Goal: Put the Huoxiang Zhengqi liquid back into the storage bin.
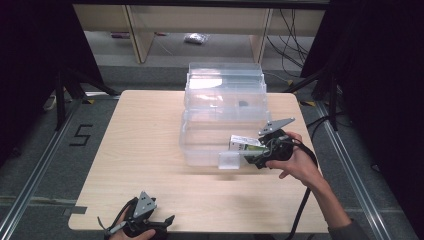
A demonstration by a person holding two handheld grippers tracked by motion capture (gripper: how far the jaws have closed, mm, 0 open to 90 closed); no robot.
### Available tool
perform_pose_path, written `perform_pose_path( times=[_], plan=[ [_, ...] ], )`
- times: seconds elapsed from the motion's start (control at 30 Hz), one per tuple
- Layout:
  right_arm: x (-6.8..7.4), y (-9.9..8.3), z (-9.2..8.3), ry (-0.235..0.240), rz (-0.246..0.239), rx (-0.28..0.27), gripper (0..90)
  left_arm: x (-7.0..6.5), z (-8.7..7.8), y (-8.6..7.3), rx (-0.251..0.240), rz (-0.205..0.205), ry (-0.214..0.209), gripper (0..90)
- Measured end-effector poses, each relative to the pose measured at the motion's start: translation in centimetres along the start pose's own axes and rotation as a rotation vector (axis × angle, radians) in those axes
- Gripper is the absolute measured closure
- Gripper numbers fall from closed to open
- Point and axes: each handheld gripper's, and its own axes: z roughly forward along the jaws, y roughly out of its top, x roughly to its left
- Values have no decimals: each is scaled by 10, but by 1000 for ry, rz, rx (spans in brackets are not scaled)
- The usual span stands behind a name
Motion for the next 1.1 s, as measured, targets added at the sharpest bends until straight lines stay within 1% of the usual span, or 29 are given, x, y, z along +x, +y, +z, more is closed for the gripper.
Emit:
perform_pose_path(
  times=[0.03, 0.07, 0.1, 0.13, 0.17, 0.2, 0.23, 0.27, 0.33, 0.37, 0.4, 0.43, 0.47, 0.5, 0.53, 0.57, 0.6, 0.67, 0.7, 0.73, 0.77, 0.83, 0.87, 0.9, 0.93, 0.97, 1.0, 1.07, 1.1],
  plan=[
    [1, -1, -1, 16, -3, 13, 184, 0, 0, 0, -1, -1, 0, 150],
    [2, -2, 0, 9, 1, 4, 183, 0, 0, 0, -1, 0, 0, 150],
    [4, -3, -1, 13, 6, 17, 182, 0, 0, 0, 0, -1, 0, 150],
    [5, -4, 0, 18, 5, 17, 182, 0, 0, 0, 0, -1, 0, 150],
    [5, -6, 0, 12, -8, 7, 182, 0, 0, 0, 0, -1, 0, 150],
    [6, -6, -1, 12, -6, 15, 180, 0, 0, 0, 0, 0, 1, 150],
    [8, -8, 0, 13, 1, 9, 180, 0, 0, 0, 4, -1, 2, 150],
    [8, -9, 0, 25, -11, 11, 180, 0, 0, 0, -1, -3, 1, 150],
    [11, -11, 1, 20, -10, -6, 179, 0, 0, 0, 1, -2, 0, 150],
    [12, -12, 0, 29, -8, 6, 179, 0, 0, 0, -2, -3, 0, 150],
    [14, -14, -1, 21, 0, 1, 177, 0, 0, 0, -1, -2, 1, 150],
    [14, -15, -1, 21, -1, 1, 174, 0, 0, 0, -2, -3, 1, 150],
    [15, -17, 1, 18, 4, -8, 171, 1, -1, 0, 6, 5, 2, 150],
    [15, -18, 2, 30, -10, -10, 169, 0, 0, 0, -3, -5, 1, 150],
    [18, -20, 2, 28, -1, -5, 169, 0, 0, 0, -2, -5, 1, 150],
    [18, -22, 2, 30, -9, 8, 169, 0, 0, 0, -2, -5, 0, 150],
    [19, -23, 3, 38, -7, 7, 168, 1, -1, 0, 13, 8, 4, 150],
    [21, -26, 5, 40, -18, -9, 168, 1, -1, 0, 12, 8, 5, 150],
    [23, -27, 4, 49, -16, 1, 168, 1, -1, 0, 12, 8, 4, 150],
    [25, -29, 3, 42, -12, -2, 167, 1, -1, 0, 12, 8, 4, 150],
    [27, -30, 4, 47, -14, -5, 166, 0, 0, 0, -1, -2, 1, 150],
    [31, -32, 5, 55, -18, -7, 166, 0, 0, 0, 0, 0, 2, 150],
    [33, -33, 5, 48, -19, -15, 166, 0, -1, 0, 4, 6, 3, 150],
    [35, -34, 6, 54, -21, -8, 166, 1, -1, 0, 15, 10, 1, 150],
    [37, -35, 7, 58, -27, -9, 166, 1, -1, 0, 13, 9, 1, 150],
    [39, -37, 8, 60, -31, -18, 166, 1, -1, 0, 13, 8, 6, 150],
    [40, -38, 8, 68, -35, -6, 166, 1, -1, 0, 17, 10, 17, 150],
    [43, -41, 10, 61, -22, -11, 166, 1, -1, 0, 15, 9, 13, 150],
    [44, -42, 11, 58, -34, -15, 166, 1, -1, 0, 16, 11, 14, 150]
  ],
)
